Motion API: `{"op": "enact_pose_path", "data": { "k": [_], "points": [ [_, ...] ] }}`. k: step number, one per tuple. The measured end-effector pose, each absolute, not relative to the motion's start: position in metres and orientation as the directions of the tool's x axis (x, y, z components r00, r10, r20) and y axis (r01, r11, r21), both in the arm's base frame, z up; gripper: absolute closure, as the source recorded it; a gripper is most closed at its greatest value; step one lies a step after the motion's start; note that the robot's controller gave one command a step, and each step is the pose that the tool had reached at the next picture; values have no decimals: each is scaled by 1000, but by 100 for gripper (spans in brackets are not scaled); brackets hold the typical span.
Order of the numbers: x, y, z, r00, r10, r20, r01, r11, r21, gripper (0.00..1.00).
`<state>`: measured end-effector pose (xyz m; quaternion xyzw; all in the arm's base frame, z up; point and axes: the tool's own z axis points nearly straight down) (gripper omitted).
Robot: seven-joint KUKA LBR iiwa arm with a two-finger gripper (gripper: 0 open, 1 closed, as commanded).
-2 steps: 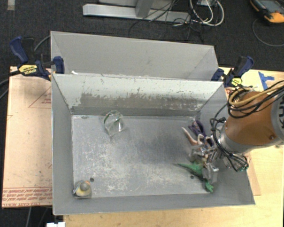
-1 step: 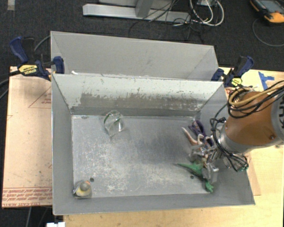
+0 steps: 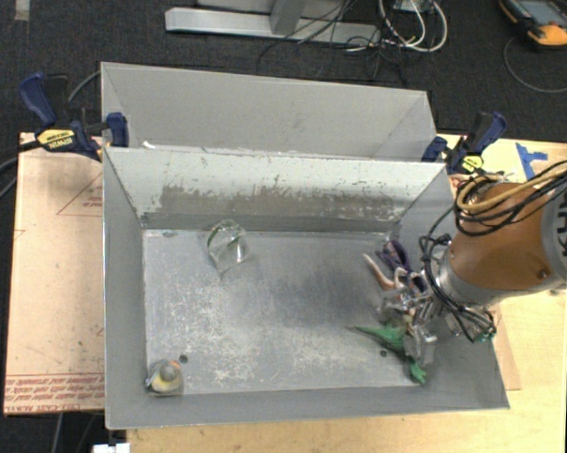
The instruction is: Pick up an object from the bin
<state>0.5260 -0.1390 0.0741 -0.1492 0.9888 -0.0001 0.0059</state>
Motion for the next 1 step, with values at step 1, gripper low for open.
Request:
{"op": "enact_pose_path", "data": {
  "k": [1],
  "points": [
    [526,-139,74,-955,-295,-12,-295,955,-2,100]
  ]
}}
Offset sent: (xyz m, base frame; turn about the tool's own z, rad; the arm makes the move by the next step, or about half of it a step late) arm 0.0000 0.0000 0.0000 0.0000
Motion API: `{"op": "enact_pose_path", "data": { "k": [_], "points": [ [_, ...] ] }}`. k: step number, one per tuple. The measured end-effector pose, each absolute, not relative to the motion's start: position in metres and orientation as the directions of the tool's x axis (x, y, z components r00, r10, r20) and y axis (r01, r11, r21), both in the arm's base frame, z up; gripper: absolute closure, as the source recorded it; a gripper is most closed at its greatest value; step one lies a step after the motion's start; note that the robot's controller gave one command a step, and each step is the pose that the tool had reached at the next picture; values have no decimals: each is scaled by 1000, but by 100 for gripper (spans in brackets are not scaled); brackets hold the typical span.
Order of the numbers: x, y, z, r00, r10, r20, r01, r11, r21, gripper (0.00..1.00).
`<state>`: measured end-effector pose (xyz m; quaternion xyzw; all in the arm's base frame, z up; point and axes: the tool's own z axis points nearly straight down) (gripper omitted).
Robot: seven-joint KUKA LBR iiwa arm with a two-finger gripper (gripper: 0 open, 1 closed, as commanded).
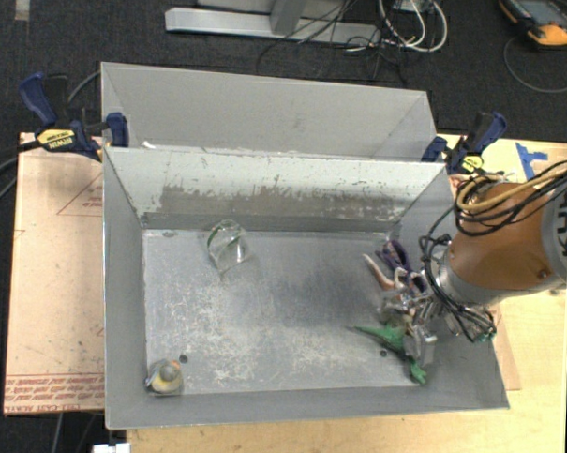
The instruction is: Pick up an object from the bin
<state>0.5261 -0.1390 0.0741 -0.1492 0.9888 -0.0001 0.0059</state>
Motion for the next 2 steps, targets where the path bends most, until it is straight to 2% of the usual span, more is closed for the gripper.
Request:
{"op": "enact_pose_path", "data": {
  "k": [2],
  "points": [
    [526,-139,74,-955,-295,-12,-295,955,-2,100]
  ]
}}
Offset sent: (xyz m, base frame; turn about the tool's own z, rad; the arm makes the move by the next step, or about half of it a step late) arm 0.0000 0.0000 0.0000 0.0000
